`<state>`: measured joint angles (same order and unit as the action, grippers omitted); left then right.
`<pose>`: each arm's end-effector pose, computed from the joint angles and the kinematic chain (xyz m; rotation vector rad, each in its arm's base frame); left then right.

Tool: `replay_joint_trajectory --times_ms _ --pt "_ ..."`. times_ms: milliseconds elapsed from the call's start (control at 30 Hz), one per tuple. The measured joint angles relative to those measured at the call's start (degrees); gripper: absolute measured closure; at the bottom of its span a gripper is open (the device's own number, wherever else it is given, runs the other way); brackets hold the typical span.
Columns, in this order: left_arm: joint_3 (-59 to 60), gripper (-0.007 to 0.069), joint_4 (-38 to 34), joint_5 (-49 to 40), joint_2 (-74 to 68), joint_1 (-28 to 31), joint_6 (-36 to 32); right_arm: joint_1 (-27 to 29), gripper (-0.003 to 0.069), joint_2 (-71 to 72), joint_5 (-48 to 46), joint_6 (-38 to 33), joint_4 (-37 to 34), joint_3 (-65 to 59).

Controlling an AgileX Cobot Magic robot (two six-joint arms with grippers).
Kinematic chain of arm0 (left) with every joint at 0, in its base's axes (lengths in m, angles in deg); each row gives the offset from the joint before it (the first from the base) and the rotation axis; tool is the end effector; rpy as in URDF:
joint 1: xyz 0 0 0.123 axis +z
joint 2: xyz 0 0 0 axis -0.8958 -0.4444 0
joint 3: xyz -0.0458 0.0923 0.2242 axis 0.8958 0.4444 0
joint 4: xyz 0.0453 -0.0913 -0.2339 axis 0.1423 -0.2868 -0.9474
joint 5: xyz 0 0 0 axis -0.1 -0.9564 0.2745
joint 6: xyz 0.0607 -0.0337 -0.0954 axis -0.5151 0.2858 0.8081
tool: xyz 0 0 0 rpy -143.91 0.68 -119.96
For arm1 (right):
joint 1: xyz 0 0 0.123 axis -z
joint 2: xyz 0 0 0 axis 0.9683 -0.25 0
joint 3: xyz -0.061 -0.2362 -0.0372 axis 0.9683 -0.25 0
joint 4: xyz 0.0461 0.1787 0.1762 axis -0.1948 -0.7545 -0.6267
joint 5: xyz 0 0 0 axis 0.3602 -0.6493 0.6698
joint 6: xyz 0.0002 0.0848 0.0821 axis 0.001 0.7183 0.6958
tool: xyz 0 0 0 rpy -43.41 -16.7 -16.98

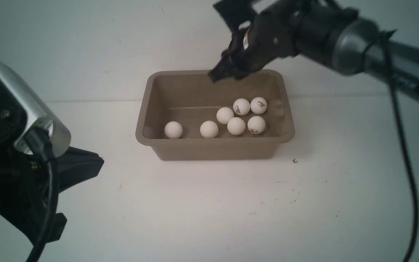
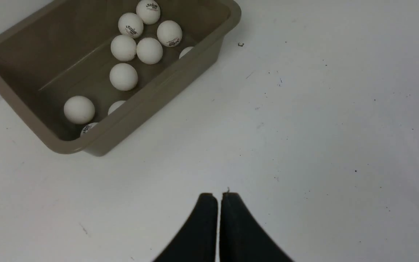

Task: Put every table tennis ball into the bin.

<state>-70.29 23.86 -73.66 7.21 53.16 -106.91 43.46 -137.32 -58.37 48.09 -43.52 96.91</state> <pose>0.1894 -0.0884 0.3151 0.8420 2.0274 -0.4074 0.4258 0.2394 0.2457 -0.7172 2.2576 -0.0320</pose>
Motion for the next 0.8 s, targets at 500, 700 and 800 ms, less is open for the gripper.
replay_joint_trajectory --times_ms 500,700,800 --pt "1.56 0.0629 2.94 10.93 18.40 0.00 -4.34 3.68 0.0673 61.51 8.84 13.05 15.97 -44.94" --pt "10.90 0.0629 1.70 15.02 26.80 0.00 -4.61 4.88 0.0673 90.02 13.21 22.86 20.51 -69.65" --pt "19.17 0.0629 -3.51 19.26 32.49 0.00 -4.61 4.96 0.0673 100.42 10.27 27.28 22.71 -76.82"
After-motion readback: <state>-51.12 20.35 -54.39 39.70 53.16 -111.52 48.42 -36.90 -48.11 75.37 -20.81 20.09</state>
